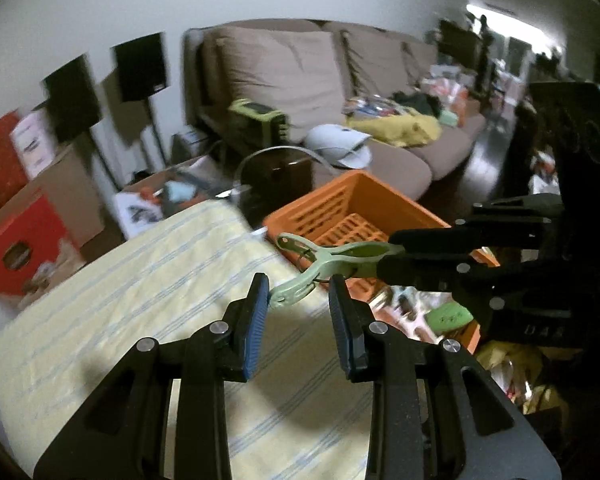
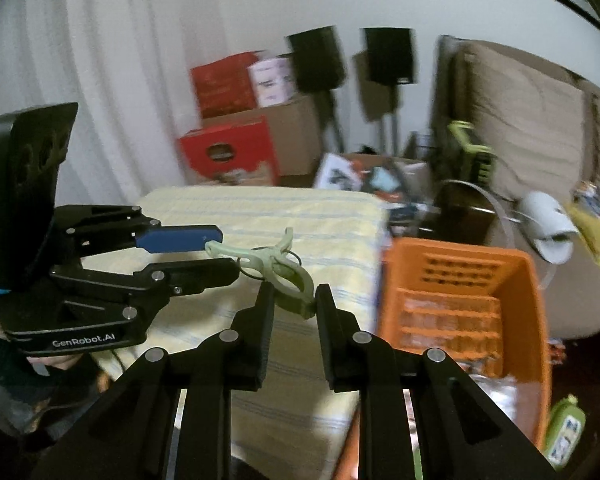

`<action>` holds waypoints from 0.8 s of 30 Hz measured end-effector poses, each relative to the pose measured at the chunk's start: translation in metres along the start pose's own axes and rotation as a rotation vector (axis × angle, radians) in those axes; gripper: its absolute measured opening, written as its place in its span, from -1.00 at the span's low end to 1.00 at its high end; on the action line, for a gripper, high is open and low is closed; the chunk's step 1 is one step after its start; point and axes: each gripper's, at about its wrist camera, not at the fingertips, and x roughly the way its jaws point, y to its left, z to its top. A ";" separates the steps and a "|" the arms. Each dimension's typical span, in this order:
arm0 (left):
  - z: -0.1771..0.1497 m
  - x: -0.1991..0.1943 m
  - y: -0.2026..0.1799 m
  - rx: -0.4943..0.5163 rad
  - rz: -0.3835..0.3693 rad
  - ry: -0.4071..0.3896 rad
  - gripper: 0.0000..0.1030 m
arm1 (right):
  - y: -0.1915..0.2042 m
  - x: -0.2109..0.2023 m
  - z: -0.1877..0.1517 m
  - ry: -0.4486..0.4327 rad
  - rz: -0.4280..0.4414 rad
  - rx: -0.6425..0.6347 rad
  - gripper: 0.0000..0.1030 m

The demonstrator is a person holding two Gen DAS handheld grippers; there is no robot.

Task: Organize objects
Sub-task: 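Carry the green clip over the orange basket with the right gripper, then open the right gripper to drop the green clip into the basket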

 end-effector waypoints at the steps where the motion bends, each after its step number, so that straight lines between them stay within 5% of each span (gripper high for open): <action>1: 0.006 0.014 -0.013 0.018 -0.014 0.010 -0.45 | -0.013 -0.002 -0.005 -0.001 -0.015 0.023 -0.60; 11: 0.022 0.109 -0.088 0.034 -0.078 0.099 -0.56 | -0.114 -0.008 -0.074 0.026 -0.089 0.259 -0.64; 19: 0.010 0.137 -0.108 0.029 -0.062 0.136 -0.58 | -0.127 0.000 -0.091 0.124 -0.170 0.252 -0.64; 24: 0.010 0.137 -0.112 0.034 -0.046 0.141 -0.57 | -0.134 -0.002 -0.096 0.113 -0.162 0.287 -0.65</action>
